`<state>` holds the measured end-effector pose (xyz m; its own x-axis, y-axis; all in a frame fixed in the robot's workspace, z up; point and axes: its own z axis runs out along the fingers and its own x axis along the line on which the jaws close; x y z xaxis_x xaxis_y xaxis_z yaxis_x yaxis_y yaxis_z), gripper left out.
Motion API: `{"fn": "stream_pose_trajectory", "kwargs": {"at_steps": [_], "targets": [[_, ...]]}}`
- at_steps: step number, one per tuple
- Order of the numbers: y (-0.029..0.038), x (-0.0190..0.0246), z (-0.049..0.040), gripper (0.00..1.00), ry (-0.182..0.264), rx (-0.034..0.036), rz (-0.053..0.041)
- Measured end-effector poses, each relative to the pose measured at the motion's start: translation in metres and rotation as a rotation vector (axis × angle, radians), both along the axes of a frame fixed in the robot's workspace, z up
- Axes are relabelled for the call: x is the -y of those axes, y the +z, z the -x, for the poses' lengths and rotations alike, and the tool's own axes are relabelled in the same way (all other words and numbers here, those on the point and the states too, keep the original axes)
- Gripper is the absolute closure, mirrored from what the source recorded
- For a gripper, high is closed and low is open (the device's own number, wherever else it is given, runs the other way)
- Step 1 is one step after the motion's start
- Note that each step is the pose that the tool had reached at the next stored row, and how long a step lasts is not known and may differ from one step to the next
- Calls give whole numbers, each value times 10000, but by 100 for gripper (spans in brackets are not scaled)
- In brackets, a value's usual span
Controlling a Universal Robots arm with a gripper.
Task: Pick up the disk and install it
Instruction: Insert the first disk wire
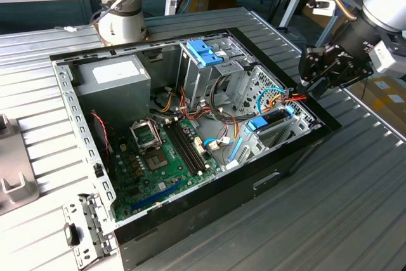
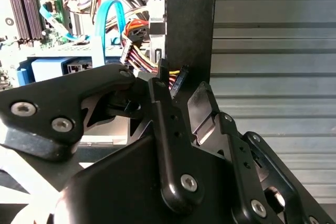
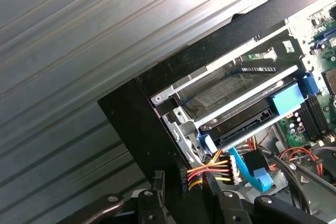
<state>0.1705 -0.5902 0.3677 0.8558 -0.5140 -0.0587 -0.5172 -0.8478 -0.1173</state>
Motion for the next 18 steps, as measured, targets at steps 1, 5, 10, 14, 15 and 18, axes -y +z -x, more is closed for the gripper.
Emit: {"fn": "stream_pose_trajectory", "kwargs": {"at_steps": [1, 5, 10, 14, 15, 18], "targets": [[-5, 0, 0, 58, -51, 0, -1], [-25, 0, 0, 58, -356, 0, -1], [-33, 10, 10, 58, -456, 1, -3], [-34, 46, 13, 58, -455, 1, -1], [-35, 50, 13, 58, -456, 1, -1], [-38, 64, 13, 58, -455, 1, -1]]}}
